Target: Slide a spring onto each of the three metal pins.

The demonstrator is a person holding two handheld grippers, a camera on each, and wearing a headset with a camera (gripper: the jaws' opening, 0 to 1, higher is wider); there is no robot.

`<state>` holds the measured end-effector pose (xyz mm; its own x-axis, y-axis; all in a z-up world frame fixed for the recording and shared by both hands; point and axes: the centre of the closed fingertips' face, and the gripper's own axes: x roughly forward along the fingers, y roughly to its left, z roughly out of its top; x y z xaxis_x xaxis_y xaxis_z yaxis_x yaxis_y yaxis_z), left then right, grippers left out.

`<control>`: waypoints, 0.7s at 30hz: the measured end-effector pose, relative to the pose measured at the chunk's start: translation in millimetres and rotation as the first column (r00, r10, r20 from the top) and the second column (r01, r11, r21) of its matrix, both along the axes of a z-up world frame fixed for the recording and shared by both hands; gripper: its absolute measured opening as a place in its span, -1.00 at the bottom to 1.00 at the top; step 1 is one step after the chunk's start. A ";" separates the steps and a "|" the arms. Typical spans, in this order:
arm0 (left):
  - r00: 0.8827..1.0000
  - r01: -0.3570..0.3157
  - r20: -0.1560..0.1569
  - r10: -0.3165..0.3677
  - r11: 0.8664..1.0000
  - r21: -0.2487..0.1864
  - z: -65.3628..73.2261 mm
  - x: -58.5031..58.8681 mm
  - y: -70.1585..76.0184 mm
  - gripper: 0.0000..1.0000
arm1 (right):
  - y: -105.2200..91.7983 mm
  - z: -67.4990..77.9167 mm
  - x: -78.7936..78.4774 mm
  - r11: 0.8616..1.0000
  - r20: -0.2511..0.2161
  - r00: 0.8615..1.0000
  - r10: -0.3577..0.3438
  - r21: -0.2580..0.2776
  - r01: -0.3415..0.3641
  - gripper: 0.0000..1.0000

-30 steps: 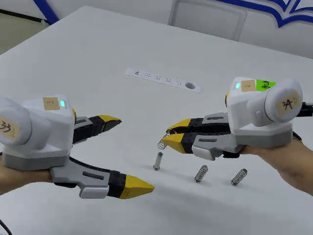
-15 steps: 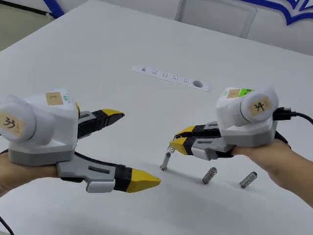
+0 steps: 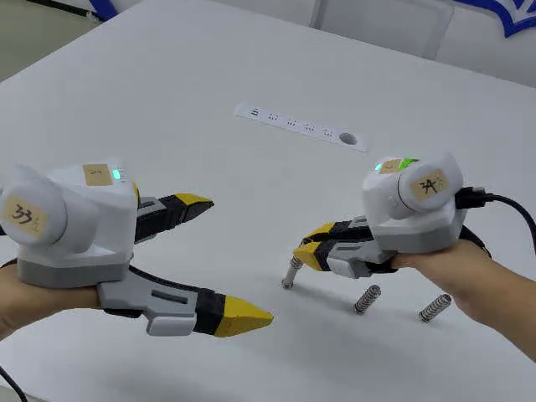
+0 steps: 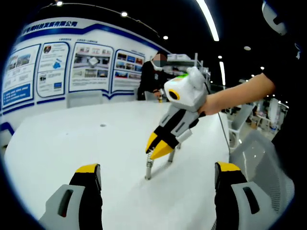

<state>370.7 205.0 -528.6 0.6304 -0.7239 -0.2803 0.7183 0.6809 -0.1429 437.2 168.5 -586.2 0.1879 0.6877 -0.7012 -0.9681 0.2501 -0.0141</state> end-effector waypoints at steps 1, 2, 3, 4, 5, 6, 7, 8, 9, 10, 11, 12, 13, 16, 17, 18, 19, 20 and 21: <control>1.000 0.001 -0.001 -0.001 1.000 0.002 -0.5 -0.2 -0.2 1.00 | 0.4 -1.7 -0.3 1.000 0.002 1.000 0.002 -0.004 -0.002 -0.78; 1.000 0.002 0.000 -0.002 1.000 0.004 -0.8 -0.4 -0.3 1.00 | 1.2 -3.9 -0.6 1.000 0.002 1.000 0.004 -0.008 -0.004 -0.78; 1.000 0.003 0.000 -0.003 1.000 0.002 -0.7 -0.7 -0.5 1.00 | 1.9 -5.3 -0.7 1.000 0.002 1.000 0.005 -0.010 -0.005 -0.78; 1.000 0.004 -0.003 -0.004 1.000 -0.001 -0.8 -1.1 -0.8 1.00 | 2.5 -6.8 -1.1 1.000 0.003 1.000 0.007 -0.012 -0.007 -0.77; 1.000 0.005 -0.008 -0.005 1.000 -0.002 -1.6 -1.6 -0.7 1.00 | 3.2 -9.8 -0.9 1.000 0.006 1.000 0.012 -0.019 -0.012 -0.77; 1.000 0.004 -0.009 -0.004 1.000 0.001 -2.2 -1.7 -0.2 1.00 | 3.0 -12.2 -0.5 1.000 0.009 1.000 0.011 -0.026 -0.011 -0.77; 1.000 0.003 -0.009 -0.003 1.000 0.005 -2.7 -1.8 0.7 1.00 | 3.0 -15.9 -0.1 0.999 0.016 1.000 0.015 -0.037 -0.014 -0.77; 1.000 0.002 -0.009 -0.002 1.000 0.005 -2.7 -1.9 1.2 1.00 | 2.7 -18.4 0.1 0.999 0.016 1.000 0.015 -0.043 -0.014 -0.77; 1.000 0.000 -0.010 0.000 1.000 0.003 -2.5 -1.9 1.8 1.00 | 2.7 -21.3 0.2 0.999 0.012 1.000 0.012 -0.047 -0.012 -0.77; 1.000 -0.004 -0.012 0.004 1.000 -0.001 -2.1 -2.0 2.9 1.00 | 2.6 -24.5 0.4 0.999 0.013 1.000 0.012 -0.051 -0.011 -0.77; 1.000 -0.006 -0.011 0.006 1.000 -0.003 -1.9 -2.0 3.5 1.00 | 2.4 -26.7 0.5 0.998 0.014 1.000 0.013 -0.055 -0.013 -0.77; 1.000 -0.009 -0.011 0.009 1.000 -0.004 -2.0 -2.0 4.6 1.00 | 1.8 -30.0 0.9 0.998 0.014 1.000 0.012 -0.060 -0.011 -0.77; 1.000 -0.011 -0.013 0.011 1.000 -0.003 -2.4 -2.0 5.1 1.00 | 1.7 -31.6 1.3 0.998 0.014 1.000 0.009 -0.061 -0.008 -0.77; 1.000 -0.011 -0.015 0.011 1.000 -0.002 -3.5 -2.9 6.0 1.00 | 1.1 -36.4 1.4 0.998 0.012 1.000 0.007 -0.069 -0.006 -0.77; 1.000 -0.012 -0.016 0.012 1.000 -0.003 -3.8 -3.0 6.2 1.00 | 0.8 -38.0 1.2 0.997 0.011 1.000 0.008 -0.074 -0.008 -0.77; 1.000 -0.012 -0.017 0.012 1.000 -0.002 -4.3 -3.1 6.3 1.00 | 0.8 -38.9 1.0 0.997 0.011 1.000 0.010 -0.076 -0.009 -0.77; 1.000 -0.012 -0.018 0.012 1.000 0.000 -5.1 -3.1 6.5 1.00 | 0.5 -39.9 1.0 0.997 0.011 1.000 0.012 -0.080 -0.011 -0.77; 1.000 -0.012 -0.021 0.012 1.000 0.002 -6.0 -3.3 6.4 1.00 | 0.2 -40.9 1.2 0.996 0.010 1.000 0.012 -0.083 -0.011 -0.77; 1.000 -0.011 -0.022 0.011 1.000 0.003 -6.5 -3.6 6.3 1.00 | 0.2 -41.1 1.6 0.996 0.009 1.000 0.009 -0.083 -0.009 -0.77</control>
<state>367.1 211.3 -535.1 0.6318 -0.7162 -0.2963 0.7075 0.6891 -0.1570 438.8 168.8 -627.4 0.1891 0.6287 -0.7543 -0.9700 0.2390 -0.0440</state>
